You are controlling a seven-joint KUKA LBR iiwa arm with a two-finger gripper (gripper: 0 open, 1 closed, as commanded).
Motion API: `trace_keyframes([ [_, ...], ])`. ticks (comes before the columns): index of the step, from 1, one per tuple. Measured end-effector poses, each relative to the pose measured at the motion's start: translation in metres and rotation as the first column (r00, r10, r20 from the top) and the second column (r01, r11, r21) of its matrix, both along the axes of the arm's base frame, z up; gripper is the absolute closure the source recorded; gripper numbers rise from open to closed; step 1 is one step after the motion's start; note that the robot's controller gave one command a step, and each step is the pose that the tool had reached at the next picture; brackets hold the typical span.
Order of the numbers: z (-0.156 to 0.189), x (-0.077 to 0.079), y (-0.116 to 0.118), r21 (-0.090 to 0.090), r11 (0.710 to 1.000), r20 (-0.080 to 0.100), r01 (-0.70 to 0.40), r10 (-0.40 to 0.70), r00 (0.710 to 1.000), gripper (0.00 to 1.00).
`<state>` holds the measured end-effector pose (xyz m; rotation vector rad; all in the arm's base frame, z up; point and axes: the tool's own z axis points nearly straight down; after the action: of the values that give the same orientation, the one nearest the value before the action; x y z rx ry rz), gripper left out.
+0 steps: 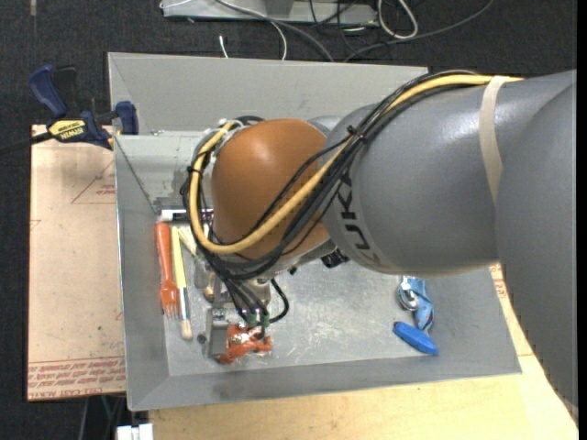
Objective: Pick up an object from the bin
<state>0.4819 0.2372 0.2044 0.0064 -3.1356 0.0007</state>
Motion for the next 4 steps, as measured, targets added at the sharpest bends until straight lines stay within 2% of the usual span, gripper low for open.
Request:
trace_keyframes([
  [1,0.002,0.002,-0.001,0.001,1.000,0.005,0.003,-0.003,1.000,0.00],
  [2,-0.086,0.000,-0.038,0.002,0.986,0.007,-0.169,0.169,0.986,0.00],
  [3,-0.074,0.002,-0.053,0.003,0.966,0.011,-0.257,0.257,0.966,0.00],
  [4,-0.106,0.004,-0.067,0.002,0.940,0.004,-0.340,0.340,0.940,0.00],
])
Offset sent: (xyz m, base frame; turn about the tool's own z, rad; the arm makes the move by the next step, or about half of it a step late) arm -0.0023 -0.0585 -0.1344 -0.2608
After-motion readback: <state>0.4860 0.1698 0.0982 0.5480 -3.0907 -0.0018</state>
